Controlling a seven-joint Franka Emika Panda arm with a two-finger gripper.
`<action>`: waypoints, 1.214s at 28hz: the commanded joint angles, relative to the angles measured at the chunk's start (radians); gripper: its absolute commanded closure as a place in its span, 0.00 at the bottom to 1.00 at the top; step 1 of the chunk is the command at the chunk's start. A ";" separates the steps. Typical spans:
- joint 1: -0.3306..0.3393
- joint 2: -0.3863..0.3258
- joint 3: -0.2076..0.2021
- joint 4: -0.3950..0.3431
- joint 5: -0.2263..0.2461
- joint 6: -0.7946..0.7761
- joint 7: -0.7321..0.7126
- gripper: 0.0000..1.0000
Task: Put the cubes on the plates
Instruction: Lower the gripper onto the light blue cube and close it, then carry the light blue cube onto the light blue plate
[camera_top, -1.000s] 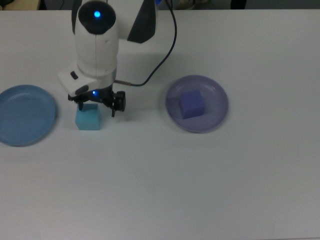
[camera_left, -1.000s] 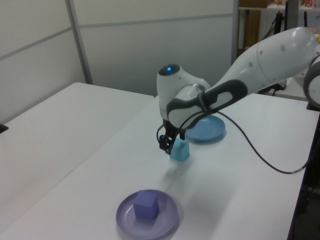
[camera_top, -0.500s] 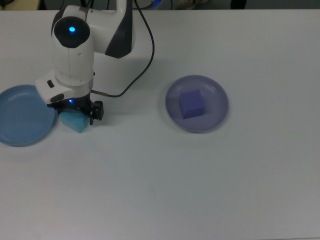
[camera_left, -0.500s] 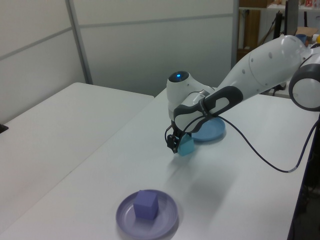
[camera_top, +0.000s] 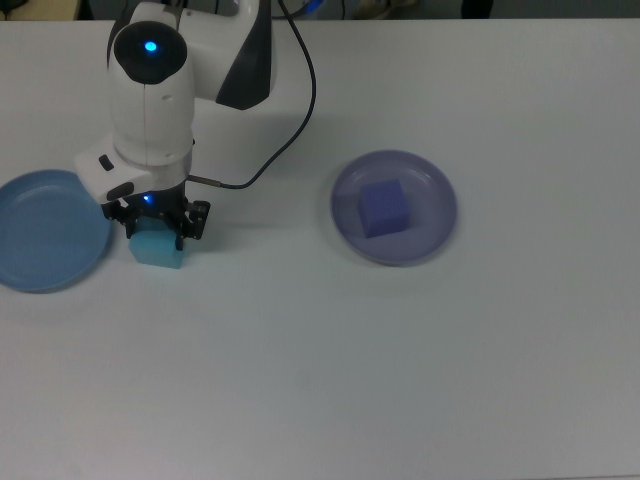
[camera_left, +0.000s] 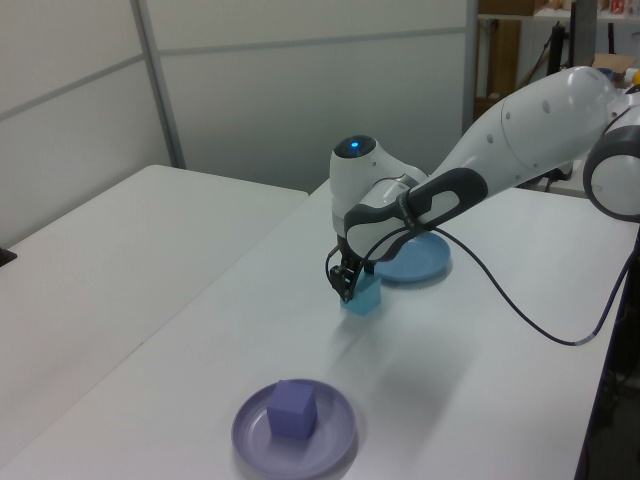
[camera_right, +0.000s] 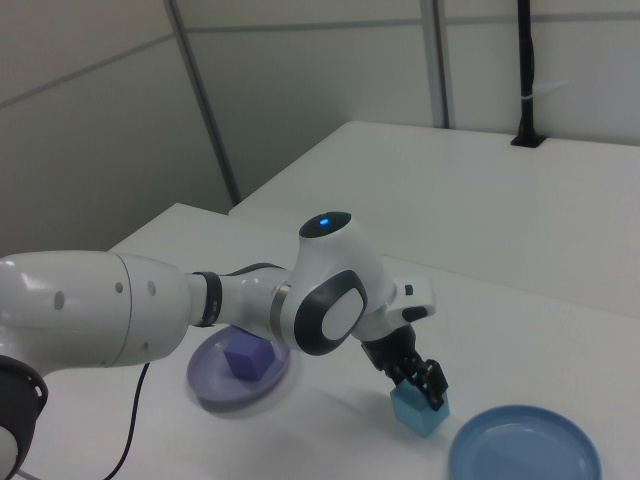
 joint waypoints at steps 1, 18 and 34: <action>0.003 -0.009 -0.007 -0.011 0.018 0.005 -0.043 0.92; -0.088 -0.037 -0.174 0.148 0.297 -0.113 -0.353 0.97; -0.120 0.046 -0.190 0.148 0.304 -0.056 -0.419 0.59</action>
